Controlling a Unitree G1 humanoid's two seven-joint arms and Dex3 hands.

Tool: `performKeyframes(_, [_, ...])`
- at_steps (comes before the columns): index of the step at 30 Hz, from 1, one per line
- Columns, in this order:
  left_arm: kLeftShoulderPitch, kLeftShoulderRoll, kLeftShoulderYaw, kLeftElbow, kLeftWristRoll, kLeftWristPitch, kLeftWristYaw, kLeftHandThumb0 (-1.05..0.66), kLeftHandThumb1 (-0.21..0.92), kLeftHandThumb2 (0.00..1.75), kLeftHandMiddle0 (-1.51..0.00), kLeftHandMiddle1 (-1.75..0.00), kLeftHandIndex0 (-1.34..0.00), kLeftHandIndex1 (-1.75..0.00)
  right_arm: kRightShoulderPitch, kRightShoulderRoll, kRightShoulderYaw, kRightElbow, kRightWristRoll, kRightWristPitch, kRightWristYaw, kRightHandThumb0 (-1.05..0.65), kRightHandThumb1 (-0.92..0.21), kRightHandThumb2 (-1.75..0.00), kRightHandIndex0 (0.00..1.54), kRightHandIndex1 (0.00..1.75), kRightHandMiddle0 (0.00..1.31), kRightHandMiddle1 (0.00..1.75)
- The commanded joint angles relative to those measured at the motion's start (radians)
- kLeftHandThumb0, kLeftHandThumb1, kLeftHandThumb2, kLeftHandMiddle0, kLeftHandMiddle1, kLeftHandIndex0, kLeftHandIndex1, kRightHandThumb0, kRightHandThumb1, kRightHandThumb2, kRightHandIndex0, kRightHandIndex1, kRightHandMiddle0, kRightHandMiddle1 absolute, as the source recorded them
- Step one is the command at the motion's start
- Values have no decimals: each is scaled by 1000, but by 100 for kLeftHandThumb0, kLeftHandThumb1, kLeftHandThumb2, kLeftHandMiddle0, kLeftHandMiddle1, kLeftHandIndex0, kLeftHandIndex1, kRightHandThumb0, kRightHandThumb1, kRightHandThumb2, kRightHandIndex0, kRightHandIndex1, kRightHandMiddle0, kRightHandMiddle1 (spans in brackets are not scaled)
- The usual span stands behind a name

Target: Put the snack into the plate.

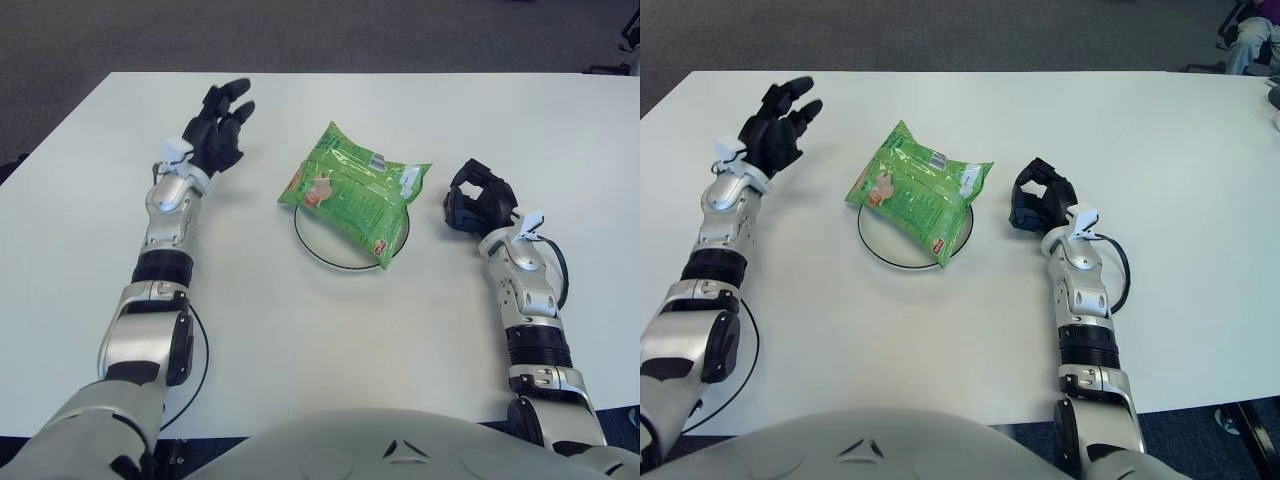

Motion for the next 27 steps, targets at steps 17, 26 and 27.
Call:
performKeyframes(17, [200, -186, 109, -57, -54, 27, 86, -74, 92, 86, -59, -162, -34, -171, 81, 10, -6, 79, -4, 60, -8, -50, -27, -137, 129, 175, 65, 175])
performKeyframes(26, [291, -177, 82, -128, 34, 39, 141, -50, 48, 116, -102, -174, -54, -174, 99, 1, -8, 68, -7, 55, -1, -50, -27, -137, 129, 175, 65, 175])
performKeyframes(27, [299, -176, 79, -139, 40, 41, 145, -50, 41, 122, -108, -174, -57, -175, 100, 0, -7, 66, -8, 56, -1, -50, -27, -137, 129, 175, 65, 175])
